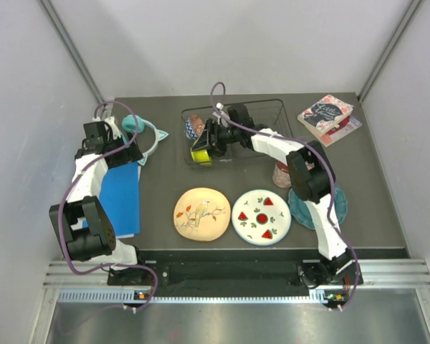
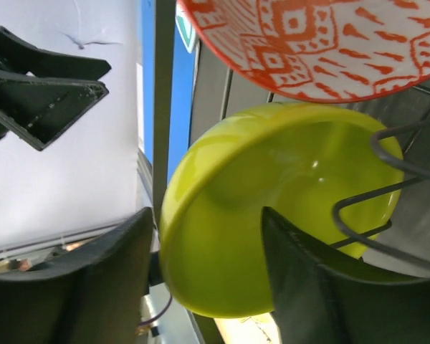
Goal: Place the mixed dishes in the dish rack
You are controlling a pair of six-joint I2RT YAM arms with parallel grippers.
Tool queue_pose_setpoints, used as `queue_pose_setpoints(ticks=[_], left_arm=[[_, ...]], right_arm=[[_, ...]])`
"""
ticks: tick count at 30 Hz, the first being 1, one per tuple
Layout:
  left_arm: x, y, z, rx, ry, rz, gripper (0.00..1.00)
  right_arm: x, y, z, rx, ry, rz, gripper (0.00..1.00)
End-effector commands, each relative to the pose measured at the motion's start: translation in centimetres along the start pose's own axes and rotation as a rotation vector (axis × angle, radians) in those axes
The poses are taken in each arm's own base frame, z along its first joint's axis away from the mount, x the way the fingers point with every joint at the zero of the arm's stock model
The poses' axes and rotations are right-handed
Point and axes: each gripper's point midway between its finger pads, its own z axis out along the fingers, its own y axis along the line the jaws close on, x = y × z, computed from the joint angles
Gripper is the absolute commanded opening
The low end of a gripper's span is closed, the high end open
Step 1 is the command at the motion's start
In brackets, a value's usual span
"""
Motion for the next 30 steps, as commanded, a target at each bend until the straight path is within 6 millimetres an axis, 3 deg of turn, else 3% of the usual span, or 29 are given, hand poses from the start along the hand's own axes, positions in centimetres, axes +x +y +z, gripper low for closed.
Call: queue_pose_setpoints(ticks=[1, 6, 10, 16, 26, 30], left_arm=[[-2.7, -0.6, -1.2, 0.023, -0.088, 0.022, 0.99], [-2.9, -0.8, -1.4, 0.028, -0.09, 0.018, 0.99], [-2.9, -0.9, -1.5, 0.032, -0.091, 0.021, 0.99], [-2.9, -1.0, -1.7, 0.038, -0.093, 0.017, 0.99], [-2.2, -0.9, -1.2, 0.04, -0.079, 0.012, 0.99], [-2.5, -0.9, -1.3, 0.037, -0.086, 0.019, 0.99]], right_arm=[[0.2, 4.5, -2.9, 0.038, -0.02, -0.149, 0.68], [0.4, 5.3, -4.9, 0.094, -0.024, -0.217, 0.82], [0.5, 5.2, -5.3, 0.124, -0.012, -0.234, 0.88], [1.0, 5.0, -3.6, 0.107, 0.007, -0.219, 0.85], [0.7, 8.0, -1.0, 0.032, 0.015, -0.243, 0.85], [0.9, 7.4, 0.1, 0.016, 0.025, -0.213, 0.84]])
